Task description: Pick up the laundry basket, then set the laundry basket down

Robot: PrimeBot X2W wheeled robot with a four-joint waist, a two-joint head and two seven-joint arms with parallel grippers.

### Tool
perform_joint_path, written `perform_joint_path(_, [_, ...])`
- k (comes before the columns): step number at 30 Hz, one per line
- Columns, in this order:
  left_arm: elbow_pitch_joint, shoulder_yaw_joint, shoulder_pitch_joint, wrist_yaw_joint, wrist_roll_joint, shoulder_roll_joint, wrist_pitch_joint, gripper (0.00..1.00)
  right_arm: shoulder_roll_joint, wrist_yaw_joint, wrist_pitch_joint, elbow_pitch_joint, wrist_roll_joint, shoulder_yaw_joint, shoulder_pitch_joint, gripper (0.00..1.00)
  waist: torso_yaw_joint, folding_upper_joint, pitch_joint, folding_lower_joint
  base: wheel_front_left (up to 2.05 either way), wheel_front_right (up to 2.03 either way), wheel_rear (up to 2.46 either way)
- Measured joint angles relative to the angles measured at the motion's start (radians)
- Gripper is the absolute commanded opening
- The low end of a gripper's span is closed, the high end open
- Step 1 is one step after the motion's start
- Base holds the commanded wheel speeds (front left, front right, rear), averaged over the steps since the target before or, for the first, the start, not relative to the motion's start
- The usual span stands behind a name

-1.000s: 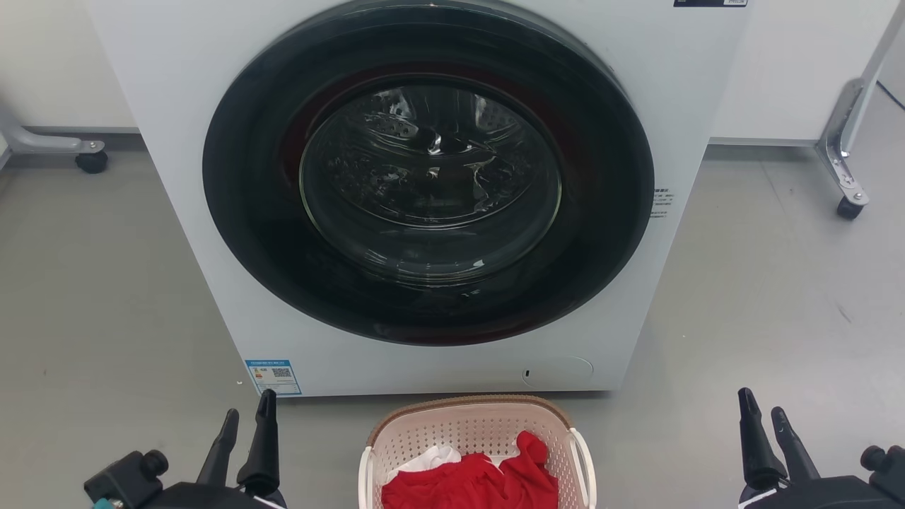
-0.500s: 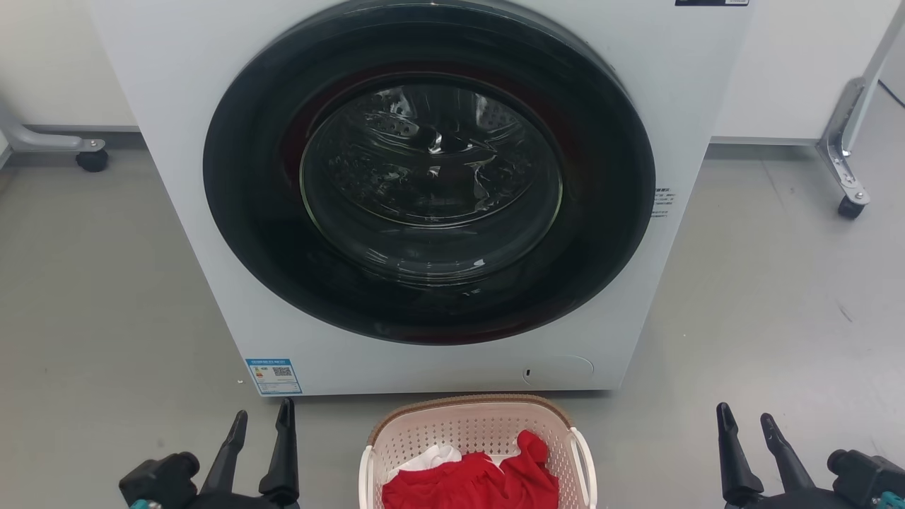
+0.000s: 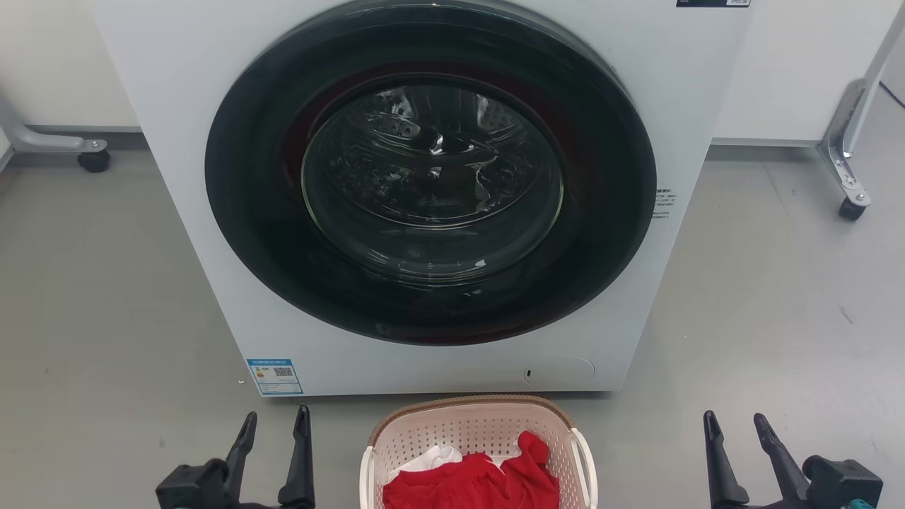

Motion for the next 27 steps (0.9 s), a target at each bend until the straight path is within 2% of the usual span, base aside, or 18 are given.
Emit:
perform_joint_path(13, [0.022, -0.021, 0.002, 0.033, 0.157, -0.004, -0.044, 1.0, -0.009, -0.026, -0.044, 0.016, -0.146, 0.037, 0.0, 1.0, 0.002, 0.0, -0.001, 0.0, 0.0, 0.0, 0.0])
perform_joint_path(27, [0.04, -0.015, 0.005, 0.033, 0.162, -0.013, -0.044, 1.0, -0.005, -0.026, -0.044, 0.033, -0.142, 0.021, 0.003, 1.0, 0.003, 0.0, -0.001, 0.0, 0.0, 0.0, 0.0])
